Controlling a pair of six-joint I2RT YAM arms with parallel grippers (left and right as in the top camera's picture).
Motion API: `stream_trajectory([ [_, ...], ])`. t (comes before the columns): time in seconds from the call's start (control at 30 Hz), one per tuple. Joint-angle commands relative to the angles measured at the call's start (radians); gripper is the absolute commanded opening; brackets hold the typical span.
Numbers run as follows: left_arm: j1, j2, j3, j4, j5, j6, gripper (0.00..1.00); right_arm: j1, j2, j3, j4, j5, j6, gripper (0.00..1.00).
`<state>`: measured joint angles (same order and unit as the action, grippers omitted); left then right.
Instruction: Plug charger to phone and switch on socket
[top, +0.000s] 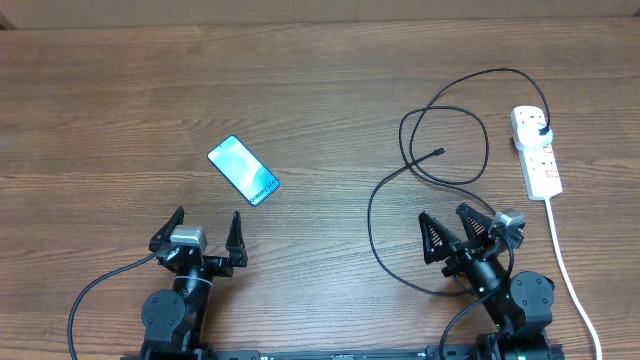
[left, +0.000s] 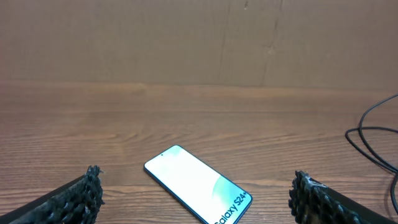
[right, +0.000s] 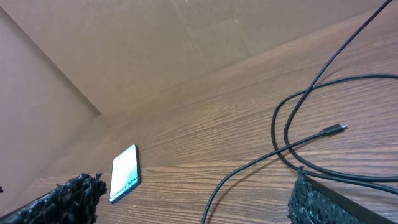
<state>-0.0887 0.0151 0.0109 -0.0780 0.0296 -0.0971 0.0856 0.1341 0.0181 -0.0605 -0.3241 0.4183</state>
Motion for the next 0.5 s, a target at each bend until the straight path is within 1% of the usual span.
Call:
stream_trajectory([
  [0.0,0.010,-0.011,-0.005,0.001,0.014,0.014,1.00,0.005,0.000,-0.010,0.006,0.013,-0.003,1.00],
  [0.13,0.010,-0.011,0.010,-0.025,0.041,0.014,1.00,0.005,0.000,-0.010,0.006,0.013,-0.003,1.00],
  [0.3,0.010,-0.011,0.069,-0.146,0.041,0.015,1.00,0.005,0.000,-0.010,0.006,0.013,-0.003,1.00],
  [0.47,0.010,-0.010,0.143,-0.226,0.041,0.006,1.00,0.005,0.000,-0.010,0.006,0.013,-0.003,1.00],
])
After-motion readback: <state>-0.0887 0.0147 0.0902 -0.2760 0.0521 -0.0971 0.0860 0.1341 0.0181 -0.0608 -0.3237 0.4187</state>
